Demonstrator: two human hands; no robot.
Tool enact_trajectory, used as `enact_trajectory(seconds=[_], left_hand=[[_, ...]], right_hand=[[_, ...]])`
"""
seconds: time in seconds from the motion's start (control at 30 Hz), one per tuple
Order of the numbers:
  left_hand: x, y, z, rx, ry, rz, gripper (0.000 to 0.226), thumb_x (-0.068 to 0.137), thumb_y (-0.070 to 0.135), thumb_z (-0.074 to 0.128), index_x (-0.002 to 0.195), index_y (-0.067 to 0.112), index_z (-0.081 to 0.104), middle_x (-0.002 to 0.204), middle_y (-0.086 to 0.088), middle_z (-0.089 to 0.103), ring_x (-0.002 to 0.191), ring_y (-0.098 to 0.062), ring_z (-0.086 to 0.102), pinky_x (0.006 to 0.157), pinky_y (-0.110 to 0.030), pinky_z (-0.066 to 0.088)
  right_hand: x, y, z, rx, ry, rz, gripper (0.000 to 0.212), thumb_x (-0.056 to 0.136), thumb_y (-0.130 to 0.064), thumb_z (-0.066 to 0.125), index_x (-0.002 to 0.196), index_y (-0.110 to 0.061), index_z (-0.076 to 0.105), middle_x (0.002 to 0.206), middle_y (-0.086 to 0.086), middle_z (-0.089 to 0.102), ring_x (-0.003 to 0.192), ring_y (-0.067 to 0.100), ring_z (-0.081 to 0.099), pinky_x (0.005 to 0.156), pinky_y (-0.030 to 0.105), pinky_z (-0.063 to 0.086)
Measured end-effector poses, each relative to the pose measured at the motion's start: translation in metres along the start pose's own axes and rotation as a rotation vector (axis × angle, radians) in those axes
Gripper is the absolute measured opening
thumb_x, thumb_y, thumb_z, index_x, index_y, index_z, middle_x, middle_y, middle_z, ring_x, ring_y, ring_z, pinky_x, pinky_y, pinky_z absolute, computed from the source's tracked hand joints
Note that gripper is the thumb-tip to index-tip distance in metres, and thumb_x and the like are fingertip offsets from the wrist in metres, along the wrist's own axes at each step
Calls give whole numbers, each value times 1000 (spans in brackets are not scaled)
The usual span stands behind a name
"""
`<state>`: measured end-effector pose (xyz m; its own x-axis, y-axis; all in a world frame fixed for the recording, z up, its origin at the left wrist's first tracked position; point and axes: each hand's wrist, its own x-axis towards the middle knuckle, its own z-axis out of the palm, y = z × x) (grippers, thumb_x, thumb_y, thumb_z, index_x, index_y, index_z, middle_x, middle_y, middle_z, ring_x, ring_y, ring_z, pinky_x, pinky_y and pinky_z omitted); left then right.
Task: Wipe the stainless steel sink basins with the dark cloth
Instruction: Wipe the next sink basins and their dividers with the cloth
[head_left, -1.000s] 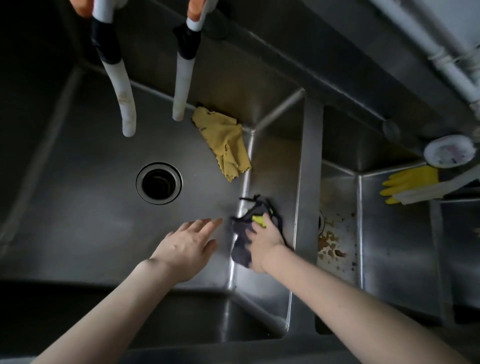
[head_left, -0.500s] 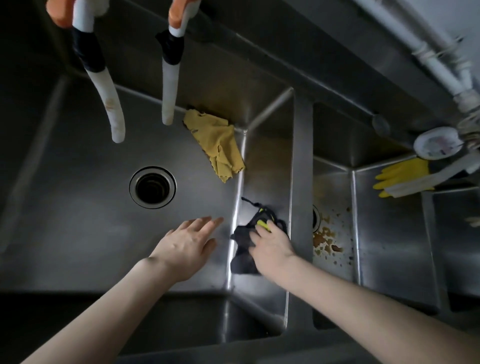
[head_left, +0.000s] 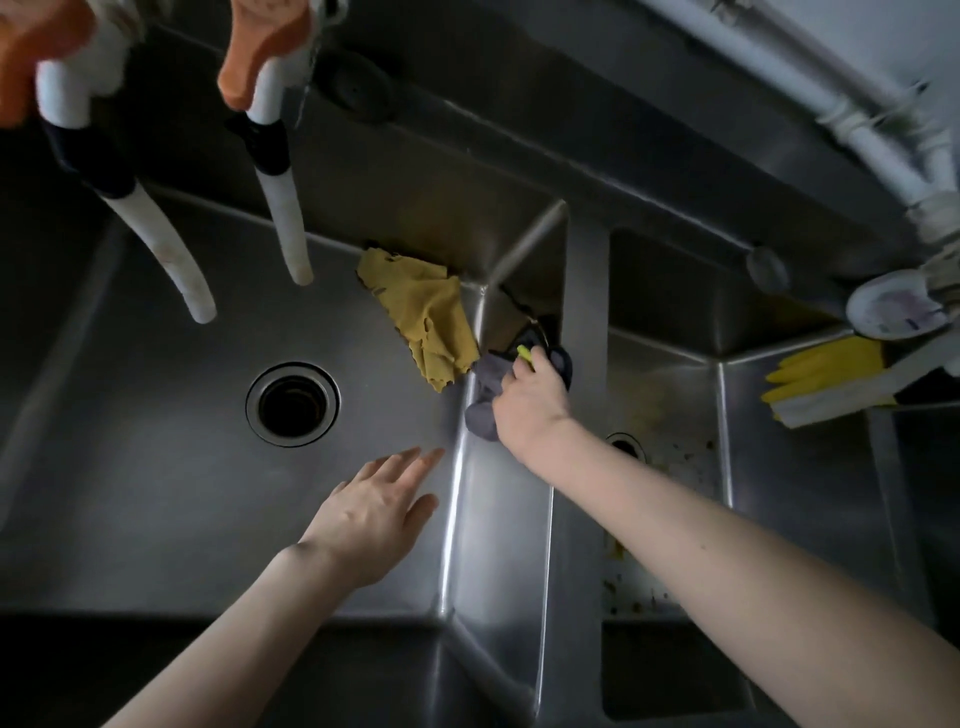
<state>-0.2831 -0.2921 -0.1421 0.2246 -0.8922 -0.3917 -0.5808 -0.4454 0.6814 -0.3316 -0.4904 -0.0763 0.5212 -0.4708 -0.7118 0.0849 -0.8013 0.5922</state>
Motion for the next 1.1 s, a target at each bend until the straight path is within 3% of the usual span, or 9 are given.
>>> enact_trajectory(seconds=[0.13,0.33,0.47,0.53,0.63,0.73,0.83,0.97,1.1], left_hand=[[-7,5,-5,28,1,-3,60,90,58,21,148,42,12,154,8,29,140,-18,28,109,-42,35],[-39,-1,-14,65,-23,26,56,97,49,31,148,42,9,155,9,26,140,-17,27,110,-41,34],[-69,-13,-24,96,-36,51,56,97,49,32,148,42,10,154,10,27,139,-17,28,109,-41,36],[-86,-19,-30,110,-46,63,59,92,57,26,147,42,11,153,9,29,138,-18,30,108,-42,37],[-107,-22,-38,123,-34,77,66,85,61,18,147,41,12,152,9,31,137,-18,32,107,-41,38],[-118,-20,-44,136,-26,102,61,91,55,28,148,38,13,151,9,33,135,-20,35,106,-37,37],[-120,-14,-51,149,-8,128,73,79,61,16,147,36,17,147,9,37,130,-21,40,104,-36,39],[-115,8,-60,126,66,183,71,79,61,23,146,36,22,143,9,41,126,-21,46,100,-36,43],[-109,44,-63,126,142,263,67,84,58,31,145,30,29,139,6,43,124,-19,48,99,-31,43]], right_hand=[[-22,-20,9,7,7,-50,42,99,-31,35,138,-21,48,147,7,41,134,30,30,113,49,11],[-78,-66,18,66,-20,-127,42,100,-28,33,138,-17,47,148,10,39,135,33,29,115,50,8],[-111,-92,25,186,-2,-109,39,98,-29,38,132,-18,53,140,8,48,131,30,35,114,46,12],[-126,-105,28,338,92,-55,29,92,-29,51,116,-18,64,121,6,62,118,29,48,108,41,22],[-142,-118,32,547,305,67,19,64,-29,81,76,-23,68,73,-1,67,74,24,62,83,36,32],[-154,-131,34,812,493,194,19,80,-32,67,98,-28,64,86,-7,66,83,22,61,82,34,35],[-165,-129,22,1001,612,249,28,85,-31,55,112,-29,61,100,-7,67,92,21,61,80,36,45],[-177,-118,16,1131,740,278,32,86,-25,48,114,-24,62,102,-2,67,89,21,63,74,39,48],[-193,-102,31,1154,862,372,33,86,-28,45,114,-26,62,101,-4,68,85,18,63,72,33,47]])
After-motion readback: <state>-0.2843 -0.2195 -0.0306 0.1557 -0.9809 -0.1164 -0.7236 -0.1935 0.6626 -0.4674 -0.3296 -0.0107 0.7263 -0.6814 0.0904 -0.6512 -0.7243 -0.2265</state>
